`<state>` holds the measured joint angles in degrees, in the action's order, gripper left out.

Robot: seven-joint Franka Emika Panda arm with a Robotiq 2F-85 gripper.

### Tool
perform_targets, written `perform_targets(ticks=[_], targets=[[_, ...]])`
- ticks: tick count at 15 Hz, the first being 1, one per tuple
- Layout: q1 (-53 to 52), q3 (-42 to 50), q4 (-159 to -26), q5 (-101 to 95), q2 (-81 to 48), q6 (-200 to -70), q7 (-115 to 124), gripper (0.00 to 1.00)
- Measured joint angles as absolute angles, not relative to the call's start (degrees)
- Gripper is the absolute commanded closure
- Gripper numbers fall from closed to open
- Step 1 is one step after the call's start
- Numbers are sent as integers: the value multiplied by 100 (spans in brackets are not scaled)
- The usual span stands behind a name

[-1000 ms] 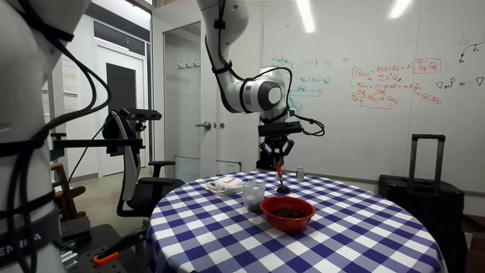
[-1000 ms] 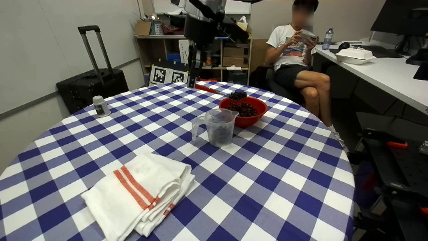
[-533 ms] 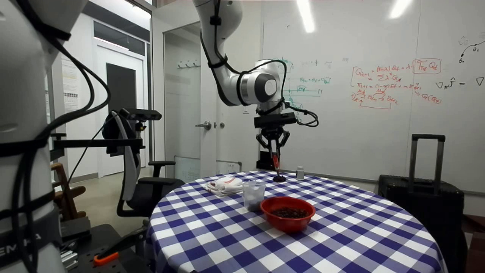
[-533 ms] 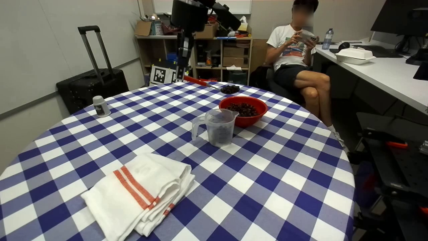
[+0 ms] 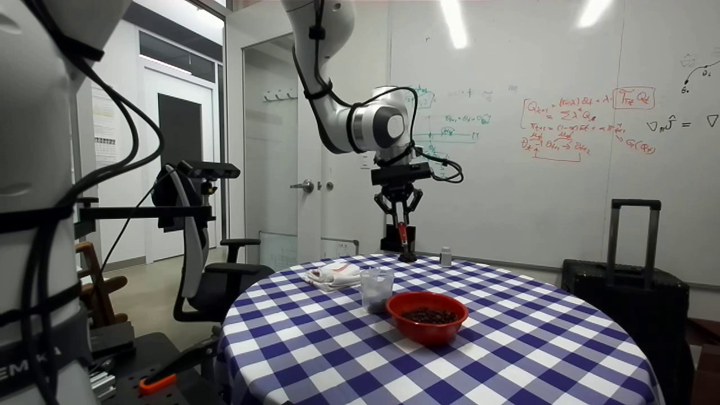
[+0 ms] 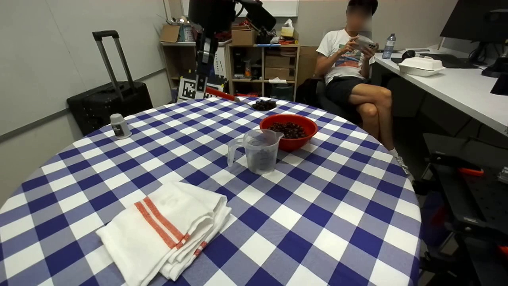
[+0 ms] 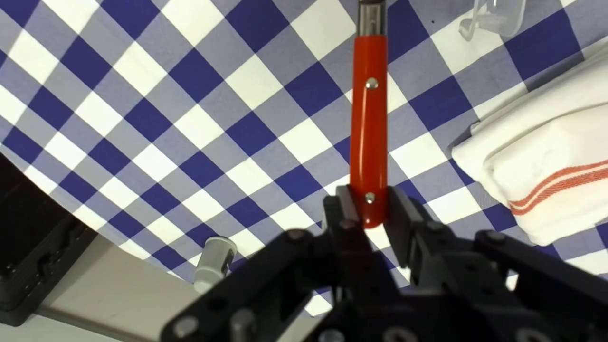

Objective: Scoop some of the contents in the bowl and put them in the jar

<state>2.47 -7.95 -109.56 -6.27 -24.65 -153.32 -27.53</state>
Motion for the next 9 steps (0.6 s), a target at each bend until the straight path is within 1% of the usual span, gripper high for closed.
perform_targets(ticks=[9], targets=[[167, -921, -10630, -575, -2779, -15131, -2673, 95]])
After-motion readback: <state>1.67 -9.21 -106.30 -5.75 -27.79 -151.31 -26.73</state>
